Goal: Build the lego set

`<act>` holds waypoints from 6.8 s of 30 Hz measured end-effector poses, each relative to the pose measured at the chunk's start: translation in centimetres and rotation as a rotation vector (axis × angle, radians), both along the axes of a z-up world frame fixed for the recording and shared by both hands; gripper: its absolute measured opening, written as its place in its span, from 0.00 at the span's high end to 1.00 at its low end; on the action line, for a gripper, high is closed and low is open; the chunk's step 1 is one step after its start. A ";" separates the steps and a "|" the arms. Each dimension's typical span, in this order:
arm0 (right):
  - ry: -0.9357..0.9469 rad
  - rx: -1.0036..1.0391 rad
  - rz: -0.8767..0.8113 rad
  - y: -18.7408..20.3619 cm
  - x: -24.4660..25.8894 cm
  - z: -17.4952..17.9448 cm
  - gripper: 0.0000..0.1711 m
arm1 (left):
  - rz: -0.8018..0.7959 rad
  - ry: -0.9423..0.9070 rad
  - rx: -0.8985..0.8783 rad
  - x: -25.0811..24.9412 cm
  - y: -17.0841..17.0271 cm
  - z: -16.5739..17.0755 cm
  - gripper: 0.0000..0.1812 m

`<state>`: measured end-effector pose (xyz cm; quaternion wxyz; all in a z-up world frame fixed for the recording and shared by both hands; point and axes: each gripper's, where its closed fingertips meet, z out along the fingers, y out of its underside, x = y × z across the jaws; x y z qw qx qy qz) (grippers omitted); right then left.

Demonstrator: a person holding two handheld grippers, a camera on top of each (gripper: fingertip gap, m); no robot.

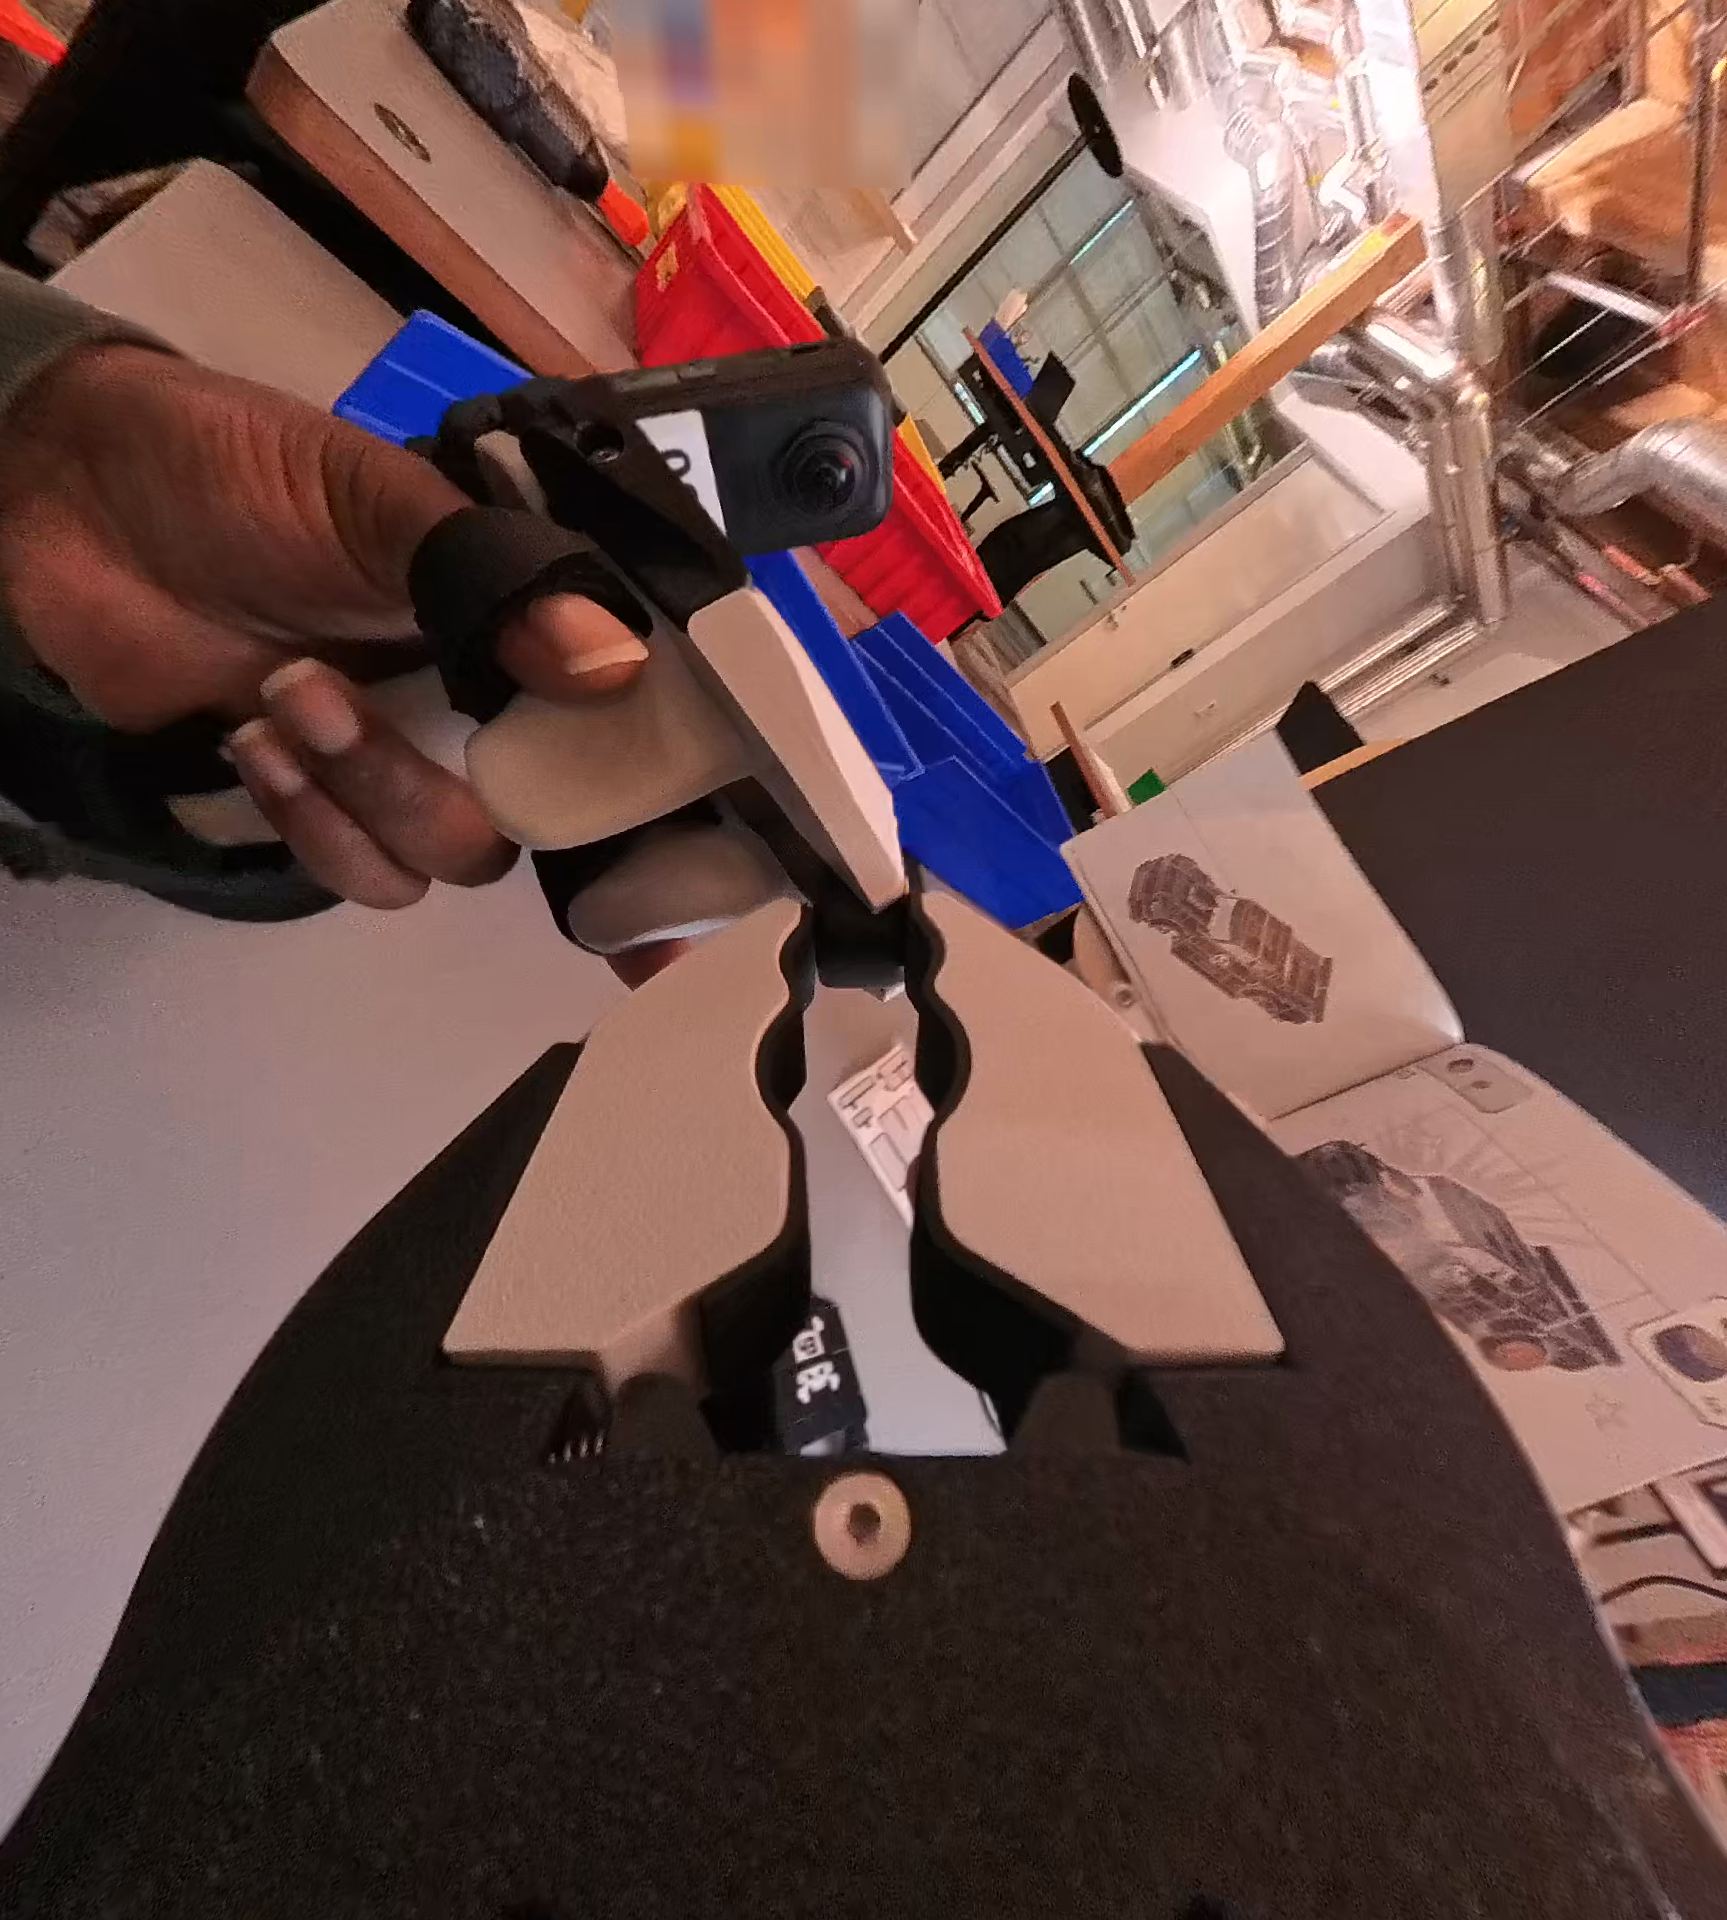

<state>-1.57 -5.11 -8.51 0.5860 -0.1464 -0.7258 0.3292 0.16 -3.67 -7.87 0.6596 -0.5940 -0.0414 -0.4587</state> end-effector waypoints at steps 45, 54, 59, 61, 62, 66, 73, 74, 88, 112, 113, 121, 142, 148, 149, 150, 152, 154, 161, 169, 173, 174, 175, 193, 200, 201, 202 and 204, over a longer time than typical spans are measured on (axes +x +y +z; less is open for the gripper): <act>0.005 -0.084 0.064 -1.6 1.3 3.1 0.81 | -0.167 -0.110 0.163 0.6 -1.9 2.7 0.86; -0.066 0.033 0.068 -1.7 1.2 2.2 0.88 | -0.157 -0.066 0.146 0.8 -2.0 2.5 0.86; -0.040 0.067 0.043 -1.6 1.1 2.3 0.91 | -0.136 -0.083 0.147 0.7 -1.9 2.7 0.86; -0.041 0.073 0.031 -1.6 1.0 2.2 0.91 | -0.133 -0.099 0.144 0.7 -1.9 2.6 0.86; -0.044 0.081 0.027 -1.6 1.0 2.0 0.91 | -0.138 -0.108 0.140 0.7 -1.9 2.5 0.86; -0.096 0.052 0.032 -1.7 1.1 1.4 0.91 | -0.163 -0.117 0.124 0.8 -2.0 1.9 0.85; -0.135 0.063 0.034 -1.7 1.0 0.5 0.91 | -0.177 -0.124 0.123 0.7 -1.9 1.0 0.85; -0.129 0.063 0.033 -1.7 1.0 0.5 0.91 | -0.178 -0.126 0.130 0.6 -2.0 0.9 0.85; -0.096 0.021 0.059 -2.2 1.5 0.8 0.85 | -0.126 0.057 0.182 0.6 -2.3 1.2 0.85; -0.221 -0.003 0.041 -1.1 2.0 -1.2 0.91 | -0.143 0.106 0.069 1.6 -1.2 -1.1 0.85; -0.204 -0.040 0.028 -0.9 1.8 -0.9 0.91 | -0.134 0.095 0.075 1.3 -0.9 -0.9 0.85; -0.306 -0.597 0.008 3.2 3.0 -1.0 0.80 | 0.091 0.442 0.136 -1.4 0.3 -1.4 0.86; -0.759 -1.156 -0.269 5.1 -0.1 -9.4 0.85 | 0.158 1.101 0.061 -0.5 4.9 -10.2 0.85; -1.075 -0.573 -0.436 8.8 1.6 -16.1 0.85 | 0.059 1.038 -0.152 -3.3 4.1 -13.5 0.77; -1.124 -0.492 -0.445 9.1 1.8 -17.0 0.85 | 0.067 1.015 -0.150 -3.6 4.1 -13.1 0.78; -1.163 -0.436 -0.445 9.1 1.8 -17.6 0.85 | 0.075 0.997 -0.142 -3.7 4.0 -12.7 0.79; -1.223 -0.348 -0.463 9.4 1.6 -18.9 0.85 | 0.090 0.991 -0.139 -4.0 4.0 -12.4 0.81; -1.257 -0.292 -0.469 9.5 1.6 -19.8 0.85 | 0.100 1.007 -0.148 -4.2 3.9 -12.7 0.82; -0.992 -0.461 -0.455 12.4 3.3 -13.6 0.76 | 0.097 0.981 -0.147 -4.1 3.7 -12.7 0.83; -0.875 -0.543 -0.505 14.0 9.9 -15.1 0.80 | 0.075 0.880 -0.129 -3.2 3.8 -12.1 0.85; -0.857 -0.533 -0.542 14.2 9.3 -17.2 0.83 | 0.065 0.862 -0.143 -3.0 3.9 -12.6 0.85; -0.857 -0.520 -0.541 14.3 9.1 -17.6 0.83 | 0.063 0.860 -0.145 -3.0 3.9 -12.7 0.85; -0.863 -0.513 -0.539 14.3 8.9 -17.9 0.83 | 0.061 0.856 -0.147 -3.0 3.9 -12.8 0.85; -0.913 -0.540 -0.468 13.7 7.3 -19.2 0.83 | 0.043 0.842 -0.167 -2.9 4.0 -13.3 0.85; -0.895 -0.537 -0.470 13.8 7.0 -19.0 0.86 | 0.029 0.842 -0.171 -2.7 4.0 -13.5 0.85; -0.883 -0.538 -0.468 13.8 6.9 -18.7 0.86 | 0.026 0.842 -0.171 -2.7 4.0 -13.5 0.85; -0.873 -0.542 -0.462 13.8 6.8 -18.2 0.86 | 0.023 0.841 -0.170 -2.6 3.9 -13.5 0.85; -0.851 -0.545 -0.442 13.3 6.4 -16.7 0.86 | 0.009 0.844 -0.169 -2.3 3.9 -13.6 0.85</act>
